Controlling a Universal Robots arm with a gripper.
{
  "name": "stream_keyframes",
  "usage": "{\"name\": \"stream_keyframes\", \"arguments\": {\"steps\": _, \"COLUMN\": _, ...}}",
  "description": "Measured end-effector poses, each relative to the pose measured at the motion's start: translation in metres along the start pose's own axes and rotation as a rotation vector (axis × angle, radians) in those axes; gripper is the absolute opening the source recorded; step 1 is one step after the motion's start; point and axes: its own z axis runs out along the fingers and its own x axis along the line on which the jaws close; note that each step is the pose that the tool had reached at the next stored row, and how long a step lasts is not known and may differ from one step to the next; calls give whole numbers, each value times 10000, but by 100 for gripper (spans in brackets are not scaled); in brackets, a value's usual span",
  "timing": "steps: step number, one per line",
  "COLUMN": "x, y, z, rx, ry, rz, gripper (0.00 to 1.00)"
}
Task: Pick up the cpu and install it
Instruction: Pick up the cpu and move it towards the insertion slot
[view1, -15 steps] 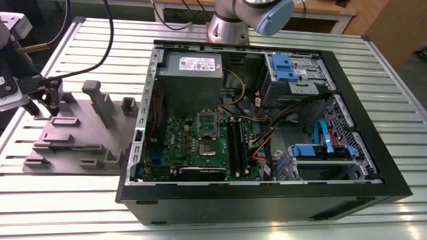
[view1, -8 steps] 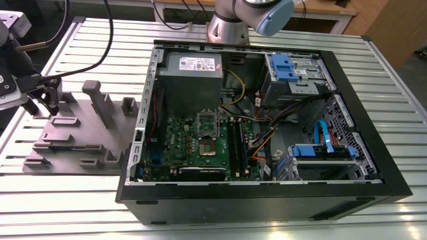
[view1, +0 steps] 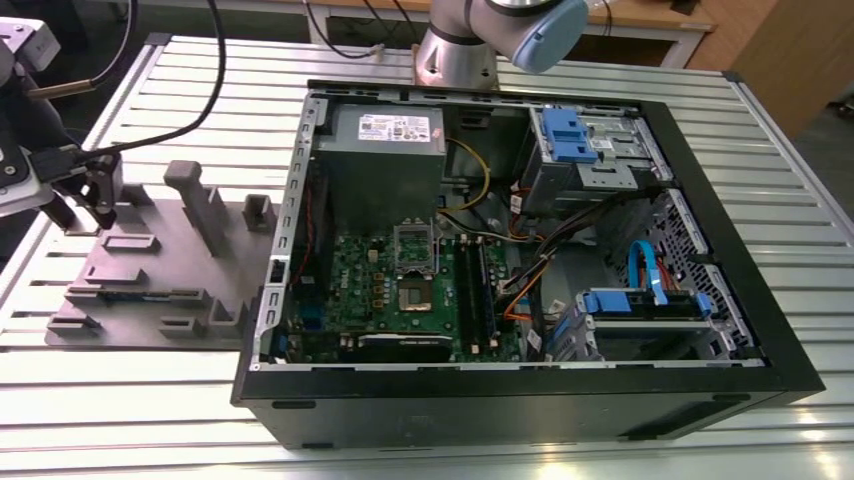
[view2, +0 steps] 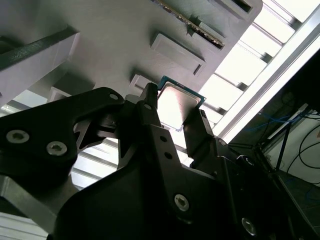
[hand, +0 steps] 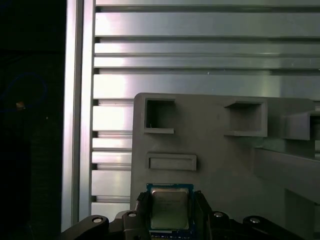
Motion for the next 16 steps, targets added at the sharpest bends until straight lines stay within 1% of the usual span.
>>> {"name": "stream_keyframes", "arguments": {"steps": 16, "x": 1, "y": 3, "z": -73, "rx": 0, "ry": -1, "rz": 0, "gripper": 45}}
